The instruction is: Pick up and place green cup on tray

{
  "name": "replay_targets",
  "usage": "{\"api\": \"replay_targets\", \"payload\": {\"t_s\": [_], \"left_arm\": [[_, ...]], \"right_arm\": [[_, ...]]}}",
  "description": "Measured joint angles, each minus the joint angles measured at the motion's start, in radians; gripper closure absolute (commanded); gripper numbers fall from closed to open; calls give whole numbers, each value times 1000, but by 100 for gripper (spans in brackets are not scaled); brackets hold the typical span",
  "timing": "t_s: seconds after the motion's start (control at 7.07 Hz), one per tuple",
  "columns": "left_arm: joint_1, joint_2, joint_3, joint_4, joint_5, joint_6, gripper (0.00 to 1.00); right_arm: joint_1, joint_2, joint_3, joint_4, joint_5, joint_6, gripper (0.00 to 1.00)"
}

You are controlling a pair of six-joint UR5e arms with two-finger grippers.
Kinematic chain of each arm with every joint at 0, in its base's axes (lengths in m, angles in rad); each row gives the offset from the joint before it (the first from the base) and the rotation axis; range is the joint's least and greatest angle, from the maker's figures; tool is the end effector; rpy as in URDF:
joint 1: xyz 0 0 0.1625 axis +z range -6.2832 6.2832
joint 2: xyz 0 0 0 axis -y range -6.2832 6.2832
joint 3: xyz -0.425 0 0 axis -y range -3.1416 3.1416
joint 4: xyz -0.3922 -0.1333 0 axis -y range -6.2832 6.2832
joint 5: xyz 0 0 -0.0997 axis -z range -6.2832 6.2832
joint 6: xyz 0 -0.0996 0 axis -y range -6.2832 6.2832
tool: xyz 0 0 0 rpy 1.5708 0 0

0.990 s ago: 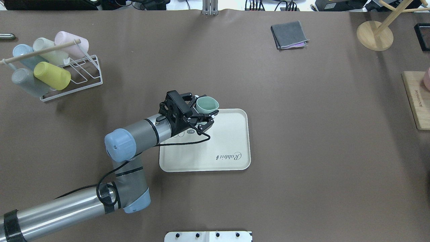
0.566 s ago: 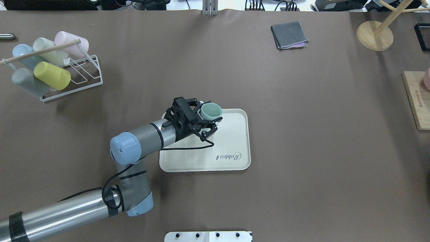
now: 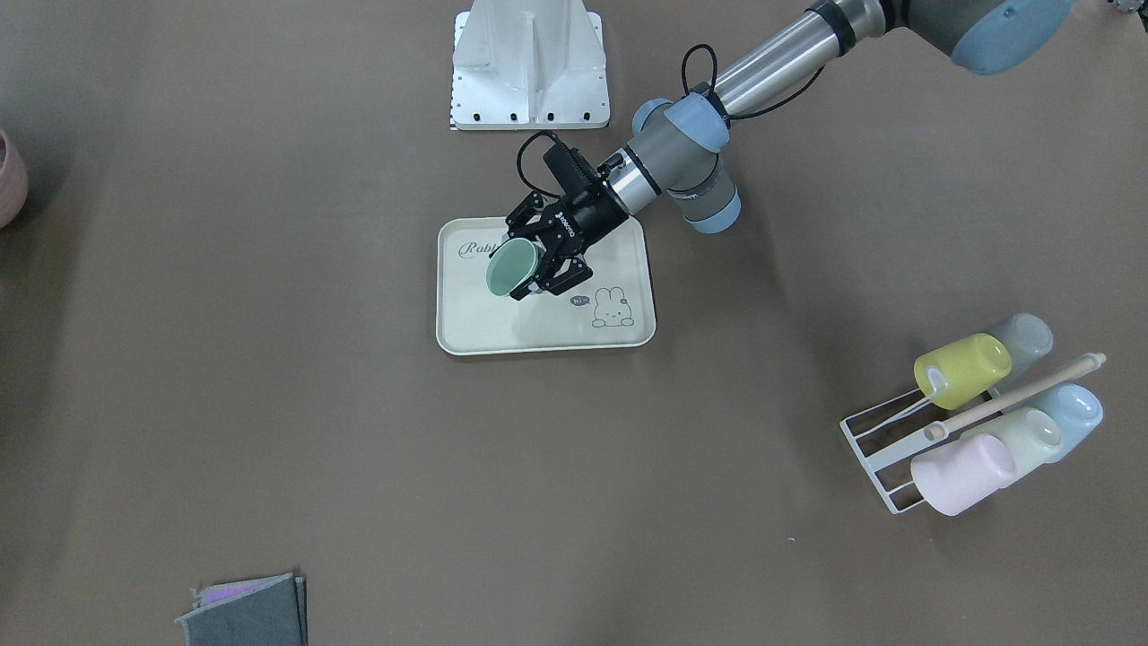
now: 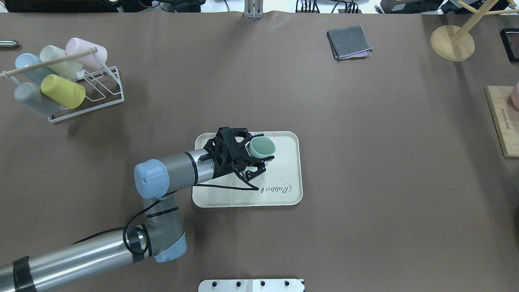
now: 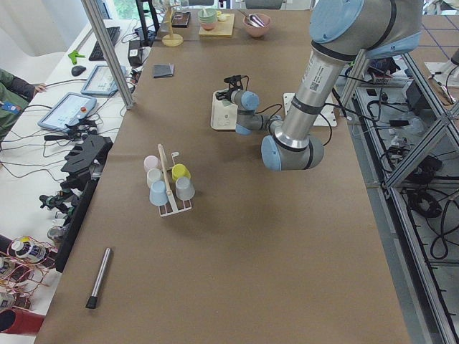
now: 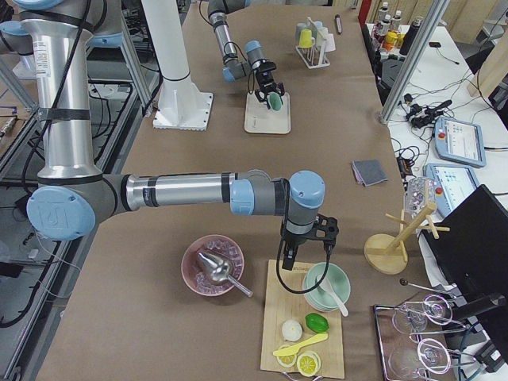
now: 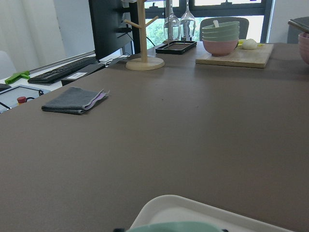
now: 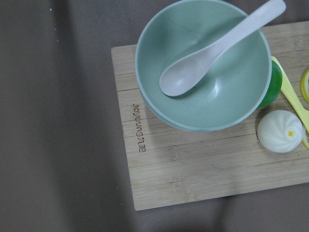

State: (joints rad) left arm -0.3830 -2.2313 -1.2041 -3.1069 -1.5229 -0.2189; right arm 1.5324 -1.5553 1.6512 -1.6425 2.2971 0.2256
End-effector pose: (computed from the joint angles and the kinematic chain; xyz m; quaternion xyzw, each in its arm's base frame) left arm 0.6040 -0.3922 0.2627 0.6137 0.5013 0.2671 0.5483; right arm 0.0480 -0.5007 0.6219 -0.0355 -0.3536 0.0831 0.9310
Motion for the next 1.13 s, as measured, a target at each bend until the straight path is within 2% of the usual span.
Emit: {"api": "replay_targets", "payload": {"t_s": [0.42,0.85,0.99,1.13], "left_arm": [[6,1,19,-7,-14,19,68],[7,2,37,-38,-7,20,64],[7,5,39,-46,-7,19,2],[7,10,39,-55,-7,20,1]], "right_arm": [[-6,4,0,5,-2,1,0],[-14,4,0,7,-5,1,0],[-16,4,1,7,-2,1,0],[-17,4,1,7,-1,1,0]]}}
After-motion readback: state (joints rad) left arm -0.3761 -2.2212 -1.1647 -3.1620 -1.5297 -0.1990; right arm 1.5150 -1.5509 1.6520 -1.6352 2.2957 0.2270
